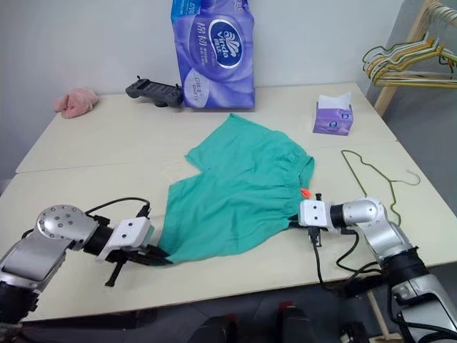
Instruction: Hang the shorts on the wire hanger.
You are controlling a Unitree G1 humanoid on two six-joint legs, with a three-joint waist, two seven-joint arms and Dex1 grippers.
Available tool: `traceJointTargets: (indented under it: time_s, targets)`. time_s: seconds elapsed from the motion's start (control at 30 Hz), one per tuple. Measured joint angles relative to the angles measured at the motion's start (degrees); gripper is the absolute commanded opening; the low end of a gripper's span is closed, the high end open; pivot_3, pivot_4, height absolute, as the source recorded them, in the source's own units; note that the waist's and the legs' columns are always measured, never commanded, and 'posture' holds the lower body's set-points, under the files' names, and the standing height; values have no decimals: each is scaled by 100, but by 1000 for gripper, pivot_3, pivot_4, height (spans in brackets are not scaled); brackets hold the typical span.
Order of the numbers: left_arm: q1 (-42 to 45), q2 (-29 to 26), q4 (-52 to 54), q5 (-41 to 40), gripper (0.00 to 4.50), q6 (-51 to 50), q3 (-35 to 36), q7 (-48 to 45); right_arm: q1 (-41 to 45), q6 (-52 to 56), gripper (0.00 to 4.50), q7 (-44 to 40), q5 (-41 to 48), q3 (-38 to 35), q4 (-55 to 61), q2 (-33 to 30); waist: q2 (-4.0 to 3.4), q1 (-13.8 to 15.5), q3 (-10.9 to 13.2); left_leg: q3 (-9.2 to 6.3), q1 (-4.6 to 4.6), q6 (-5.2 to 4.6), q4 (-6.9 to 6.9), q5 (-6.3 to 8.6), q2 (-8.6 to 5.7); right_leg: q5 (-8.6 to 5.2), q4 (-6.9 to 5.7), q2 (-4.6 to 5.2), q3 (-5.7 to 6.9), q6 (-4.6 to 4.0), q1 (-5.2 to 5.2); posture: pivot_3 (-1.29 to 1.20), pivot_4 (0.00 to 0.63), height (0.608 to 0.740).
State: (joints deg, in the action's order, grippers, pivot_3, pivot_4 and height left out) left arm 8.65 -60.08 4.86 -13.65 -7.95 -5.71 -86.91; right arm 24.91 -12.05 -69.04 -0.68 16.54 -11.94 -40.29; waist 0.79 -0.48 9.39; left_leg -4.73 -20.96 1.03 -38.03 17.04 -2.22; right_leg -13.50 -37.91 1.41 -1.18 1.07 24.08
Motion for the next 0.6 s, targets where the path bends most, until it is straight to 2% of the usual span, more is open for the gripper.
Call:
traceJointTargets:
  time_s: [0.43, 0.6]
  targets:
    - [-1012, -368, 789, -432, 30, -298, 355, -34, -1076, 684, 0, -193, 361, -12, 1566, -429, 2, 53, -2, -4, 3, -1, -2, 0, 1, -1, -1, -3, 6, -2, -5, 68, 123, 740]
    - [-1130, -389, 849, -515, 30, -308, 396, -56, -1252, 931, 0, -200, 493, -46, 1880, -520, 4, 53, -3, -3, 4, -1, -3, 0, 0, -2, -1, -4, 7, -2, -7, 64, 120, 740]
